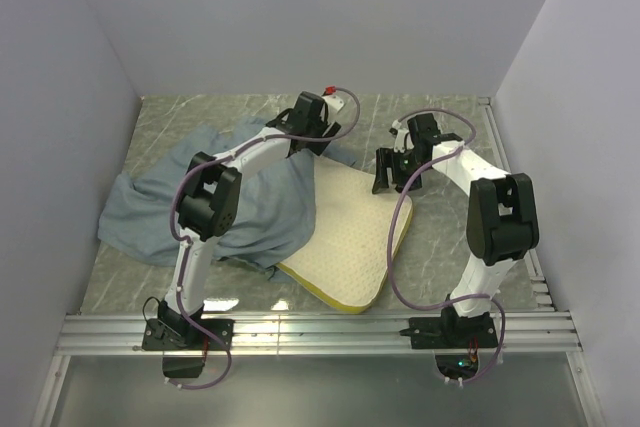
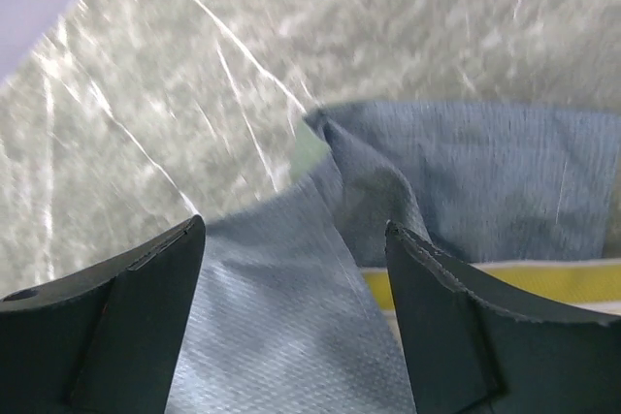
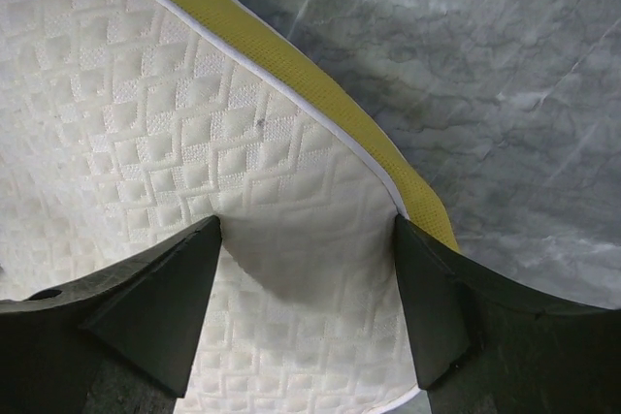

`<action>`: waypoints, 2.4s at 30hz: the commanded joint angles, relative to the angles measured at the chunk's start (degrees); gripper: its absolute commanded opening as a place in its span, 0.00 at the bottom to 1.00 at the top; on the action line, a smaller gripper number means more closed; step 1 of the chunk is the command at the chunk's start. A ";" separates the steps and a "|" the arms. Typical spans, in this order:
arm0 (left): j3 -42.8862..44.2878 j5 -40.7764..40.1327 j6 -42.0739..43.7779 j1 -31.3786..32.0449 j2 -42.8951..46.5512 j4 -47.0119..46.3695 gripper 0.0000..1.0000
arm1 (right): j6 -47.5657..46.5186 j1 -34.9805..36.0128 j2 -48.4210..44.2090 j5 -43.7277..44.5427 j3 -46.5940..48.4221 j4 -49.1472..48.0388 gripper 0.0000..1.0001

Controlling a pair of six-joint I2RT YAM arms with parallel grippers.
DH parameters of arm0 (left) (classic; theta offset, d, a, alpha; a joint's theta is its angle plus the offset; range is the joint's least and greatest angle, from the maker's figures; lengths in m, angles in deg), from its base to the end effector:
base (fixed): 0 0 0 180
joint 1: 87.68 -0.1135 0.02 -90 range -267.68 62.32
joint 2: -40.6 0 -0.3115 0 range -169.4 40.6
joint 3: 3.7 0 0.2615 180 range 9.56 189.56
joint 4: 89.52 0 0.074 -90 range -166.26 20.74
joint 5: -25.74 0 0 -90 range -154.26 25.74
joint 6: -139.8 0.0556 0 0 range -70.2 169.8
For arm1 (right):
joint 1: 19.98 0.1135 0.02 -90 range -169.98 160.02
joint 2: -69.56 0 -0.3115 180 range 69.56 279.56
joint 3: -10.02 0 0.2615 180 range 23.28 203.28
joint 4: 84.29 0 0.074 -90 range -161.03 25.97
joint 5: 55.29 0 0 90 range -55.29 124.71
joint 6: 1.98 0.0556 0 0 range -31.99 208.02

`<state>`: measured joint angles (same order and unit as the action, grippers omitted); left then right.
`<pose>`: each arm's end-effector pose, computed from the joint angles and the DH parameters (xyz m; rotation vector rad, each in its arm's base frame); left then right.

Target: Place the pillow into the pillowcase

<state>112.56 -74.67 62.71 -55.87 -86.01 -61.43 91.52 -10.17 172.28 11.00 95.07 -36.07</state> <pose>0.4844 -0.2886 0.2366 0.7565 2.0965 0.0235 0.3793 0.0883 0.2240 -0.2699 2.6941 0.6309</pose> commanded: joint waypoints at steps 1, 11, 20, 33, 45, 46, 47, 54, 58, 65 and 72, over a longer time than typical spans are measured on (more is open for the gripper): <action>5.27 1.71 1.86 -0.35 -1.17 -0.25 0.81 | -1.13 0.30 -1.03 -2.49 -1.04 2.39 0.79; 9.06 6.89 2.39 -0.44 -7.77 5.47 0.68 | -2.10 0.22 0.38 -5.82 -1.21 2.74 0.65; 10.21 24.70 -4.54 0.35 -3.13 8.64 0.00 | 1.32 1.01 -0.23 -12.41 -1.57 -2.26 0.00; 1.33 46.34 -31.17 9.49 8.04 -6.37 0.00 | 11.87 2.85 -10.95 -18.30 -2.70 -13.16 0.00; 0.09 44.78 -35.95 5.81 1.10 -10.36 0.06 | 9.77 2.77 -14.04 -16.55 -7.18 -14.66 0.00; 0.27 44.52 -34.72 4.41 1.71 -9.39 0.12 | 9.33 2.77 -13.86 -16.03 -7.36 -14.31 0.00; 0.88 43.91 -31.05 3.79 2.32 -5.99 0.27 | 8.89 2.77 -13.77 -15.15 -7.54 -13.87 0.00; -2.98 37.58 -2.92 0.27 18.48 14.20 0.99 | 0.13 1.89 -14.03 -8.22 -2.89 -4.12 0.66; -9.73 42.39 -0.51 -9.01 31.64 19.45 0.99 | -6.49 3.28 -18.67 -0.66 0.19 1.60 0.80; -25.81 51.19 -14.81 -28.72 46.79 14.44 0.99 | -9.84 26.11 -23.62 19.64 1.95 2.04 0.82; -32.07 56.64 -16.16 -46.56 53.65 17.33 0.99 | -7.47 48.71 -12.91 27.04 9.24 4.15 0.84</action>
<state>81.63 -22.72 48.02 -98.09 -35.30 -46.24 83.87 33.98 155.25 31.00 100.77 -34.27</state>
